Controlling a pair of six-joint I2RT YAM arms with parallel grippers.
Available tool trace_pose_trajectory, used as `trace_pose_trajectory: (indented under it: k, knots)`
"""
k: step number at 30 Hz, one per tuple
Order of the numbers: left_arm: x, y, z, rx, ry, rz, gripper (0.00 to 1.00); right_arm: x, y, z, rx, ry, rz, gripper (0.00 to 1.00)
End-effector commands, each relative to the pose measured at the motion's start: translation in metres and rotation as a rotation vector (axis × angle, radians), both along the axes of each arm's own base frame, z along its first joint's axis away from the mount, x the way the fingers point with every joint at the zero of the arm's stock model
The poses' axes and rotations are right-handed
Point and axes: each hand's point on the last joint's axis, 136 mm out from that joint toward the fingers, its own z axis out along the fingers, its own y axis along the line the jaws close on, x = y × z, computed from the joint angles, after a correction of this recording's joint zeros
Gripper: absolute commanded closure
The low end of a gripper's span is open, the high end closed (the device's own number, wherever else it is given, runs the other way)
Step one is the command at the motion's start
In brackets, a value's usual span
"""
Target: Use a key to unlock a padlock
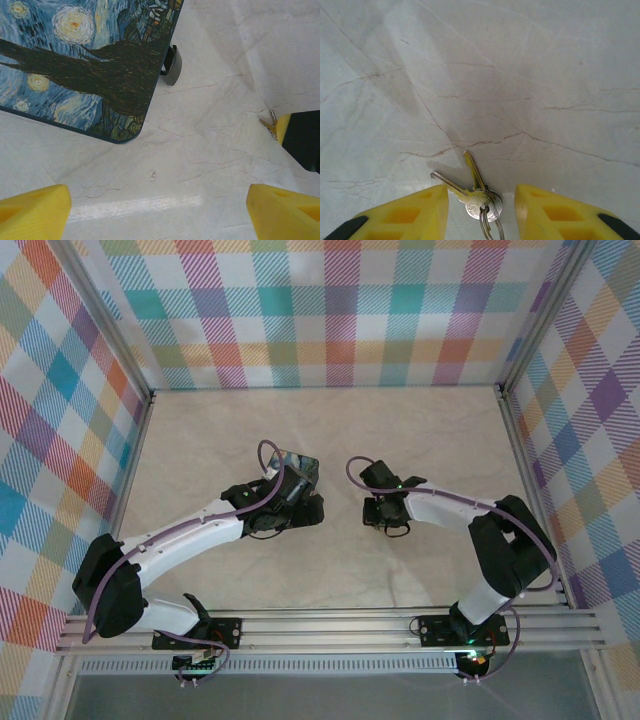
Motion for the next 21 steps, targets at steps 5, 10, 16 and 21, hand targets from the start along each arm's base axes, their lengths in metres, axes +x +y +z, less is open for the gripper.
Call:
trace_pose_trajectory:
  k: [5,10,16,21]
  knots:
    - [0.002,-0.001,0.01,-0.005,-0.03,0.001,0.09,-0.012,0.004,-0.024,-0.007,0.062,0.019,0.63]
    - [0.002,-0.001,0.013,-0.007,-0.036,0.001,0.1,-0.015,-0.002,-0.031,-0.033,0.081,0.0,0.71]
    - [0.0,0.004,0.016,-0.003,-0.045,0.005,0.09,-0.015,-0.006,-0.027,-0.041,0.063,-0.003,0.81]
    - [-0.002,0.005,0.013,0.0,-0.039,0.004,0.09,-0.013,-0.002,-0.013,-0.012,0.029,0.04,0.86]
